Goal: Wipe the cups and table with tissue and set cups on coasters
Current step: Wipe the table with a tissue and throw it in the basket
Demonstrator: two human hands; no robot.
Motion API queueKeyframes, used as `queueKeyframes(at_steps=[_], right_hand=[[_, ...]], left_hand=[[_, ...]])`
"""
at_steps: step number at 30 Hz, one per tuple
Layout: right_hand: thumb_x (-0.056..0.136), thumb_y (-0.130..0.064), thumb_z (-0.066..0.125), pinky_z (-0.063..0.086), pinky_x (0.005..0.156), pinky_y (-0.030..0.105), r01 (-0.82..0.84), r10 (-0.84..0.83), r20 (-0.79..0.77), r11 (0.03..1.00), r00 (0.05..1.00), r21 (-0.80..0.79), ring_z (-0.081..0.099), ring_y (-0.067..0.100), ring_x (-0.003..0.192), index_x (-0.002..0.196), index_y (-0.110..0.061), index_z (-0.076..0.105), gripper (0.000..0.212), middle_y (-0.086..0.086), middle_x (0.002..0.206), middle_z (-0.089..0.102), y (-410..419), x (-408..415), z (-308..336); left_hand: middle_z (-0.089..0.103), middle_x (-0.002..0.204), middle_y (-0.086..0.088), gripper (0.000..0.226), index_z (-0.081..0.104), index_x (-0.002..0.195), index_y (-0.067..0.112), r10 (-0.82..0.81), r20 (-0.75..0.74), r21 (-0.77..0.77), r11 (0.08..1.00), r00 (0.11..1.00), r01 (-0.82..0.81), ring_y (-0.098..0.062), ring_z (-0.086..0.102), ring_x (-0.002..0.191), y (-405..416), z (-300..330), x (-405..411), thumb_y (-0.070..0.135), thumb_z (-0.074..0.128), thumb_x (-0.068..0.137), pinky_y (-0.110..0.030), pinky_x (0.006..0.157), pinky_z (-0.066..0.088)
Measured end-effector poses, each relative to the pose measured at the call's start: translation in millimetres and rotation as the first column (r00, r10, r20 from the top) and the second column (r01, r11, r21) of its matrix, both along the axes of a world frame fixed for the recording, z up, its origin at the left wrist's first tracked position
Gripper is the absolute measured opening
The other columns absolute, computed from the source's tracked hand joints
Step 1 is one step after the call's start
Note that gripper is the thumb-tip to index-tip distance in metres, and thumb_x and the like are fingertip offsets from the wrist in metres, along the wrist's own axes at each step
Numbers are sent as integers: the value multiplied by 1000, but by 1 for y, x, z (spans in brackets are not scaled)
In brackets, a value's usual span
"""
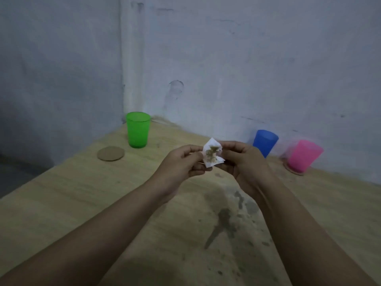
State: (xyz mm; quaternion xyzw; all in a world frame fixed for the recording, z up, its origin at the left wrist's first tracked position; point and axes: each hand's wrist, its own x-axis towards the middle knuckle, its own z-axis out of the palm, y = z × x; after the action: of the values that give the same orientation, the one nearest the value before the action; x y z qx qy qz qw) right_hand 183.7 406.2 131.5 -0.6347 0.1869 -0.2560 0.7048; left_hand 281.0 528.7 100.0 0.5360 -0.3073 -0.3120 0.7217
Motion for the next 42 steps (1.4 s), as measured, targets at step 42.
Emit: queueKeyframes(at_steps=[42], right_hand=[[65, 2, 65, 57, 64, 23, 620, -714, 320, 699, 622, 355, 69, 17, 64, 76, -6, 63, 14, 8, 65, 70, -28, -439, -69]], left_hand=[[68, 83, 7, 15, 72, 87, 16, -104, 725, -168, 932, 681, 321, 0, 64, 77, -126, -35, -408, 10, 77, 74, -14, 68, 52]])
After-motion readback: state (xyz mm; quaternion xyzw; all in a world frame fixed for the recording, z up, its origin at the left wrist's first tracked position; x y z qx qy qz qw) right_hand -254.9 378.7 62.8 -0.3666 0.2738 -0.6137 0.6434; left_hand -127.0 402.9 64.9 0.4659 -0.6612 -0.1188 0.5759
